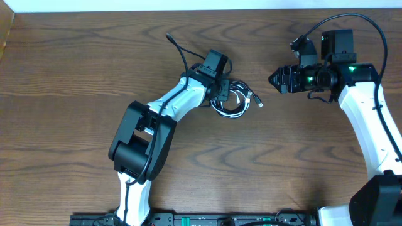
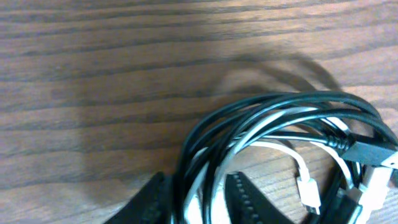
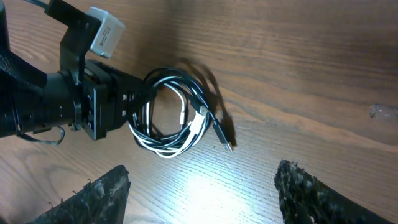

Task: Untangle cables
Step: 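Lower the left gripper onto the cable bundle and grasp a black cable, then move the right gripper in and grasp the bundle beside the left gripper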

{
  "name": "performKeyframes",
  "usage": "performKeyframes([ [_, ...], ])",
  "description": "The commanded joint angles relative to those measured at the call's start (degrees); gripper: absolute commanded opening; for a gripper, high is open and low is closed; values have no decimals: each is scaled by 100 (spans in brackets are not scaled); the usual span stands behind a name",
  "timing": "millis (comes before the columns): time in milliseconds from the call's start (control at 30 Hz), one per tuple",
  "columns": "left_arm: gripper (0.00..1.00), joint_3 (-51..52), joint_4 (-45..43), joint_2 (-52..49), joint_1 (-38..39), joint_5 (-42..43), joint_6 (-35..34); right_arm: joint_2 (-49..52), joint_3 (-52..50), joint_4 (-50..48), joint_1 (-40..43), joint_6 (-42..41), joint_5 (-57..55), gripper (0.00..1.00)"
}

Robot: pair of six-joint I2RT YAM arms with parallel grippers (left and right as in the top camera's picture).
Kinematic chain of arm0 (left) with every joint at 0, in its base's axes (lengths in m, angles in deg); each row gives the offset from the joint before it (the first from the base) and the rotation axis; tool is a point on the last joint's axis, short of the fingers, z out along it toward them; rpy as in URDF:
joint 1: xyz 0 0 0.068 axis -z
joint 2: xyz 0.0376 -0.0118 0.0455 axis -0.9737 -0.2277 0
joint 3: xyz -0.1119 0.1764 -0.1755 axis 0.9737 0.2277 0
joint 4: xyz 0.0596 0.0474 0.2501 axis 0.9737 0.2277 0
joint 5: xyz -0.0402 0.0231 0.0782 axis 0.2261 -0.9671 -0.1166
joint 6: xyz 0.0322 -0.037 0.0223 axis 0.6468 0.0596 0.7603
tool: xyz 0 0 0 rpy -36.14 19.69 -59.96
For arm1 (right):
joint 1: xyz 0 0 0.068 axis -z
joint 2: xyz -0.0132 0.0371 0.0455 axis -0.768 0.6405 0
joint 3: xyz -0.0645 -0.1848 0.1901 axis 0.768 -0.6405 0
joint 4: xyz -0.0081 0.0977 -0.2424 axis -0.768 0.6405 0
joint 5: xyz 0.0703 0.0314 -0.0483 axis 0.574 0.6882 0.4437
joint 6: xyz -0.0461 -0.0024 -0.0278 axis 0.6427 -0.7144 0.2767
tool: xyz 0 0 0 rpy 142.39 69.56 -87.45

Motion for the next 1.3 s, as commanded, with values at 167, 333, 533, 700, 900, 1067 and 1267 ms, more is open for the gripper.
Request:
performKeyframes([
  [167, 8, -59, 44, 55, 22, 72, 2, 13, 9, -55, -28, -61, -170, 73],
  [333, 7, -59, 28, 796, 4, 323, -2, 17, 2, -87, -28, -66, -162, 75],
  [533, 8, -59, 37, 1956, 4, 938, -7, 20, 0, -234, -50, -468, -127, 69],
  [700, 7, -59, 92, 2459, 4, 1027, -109, 20, 0, -356, -94, -553, -11, 70],
  [900, 7, -59, 70, 2682, -9, 1023, -109, 20, 2, -564, -107, -551, 774, 69],
  [1067, 8, -59, 74, 2702, -87, 1025, -356, 20, 2, -671, -114, -741, 1143, 69],
  [1267, 8, -59, 68, 2702, -286, 1027, -627, 20, 2, -643, -122, -1150, 1139, 66],
])
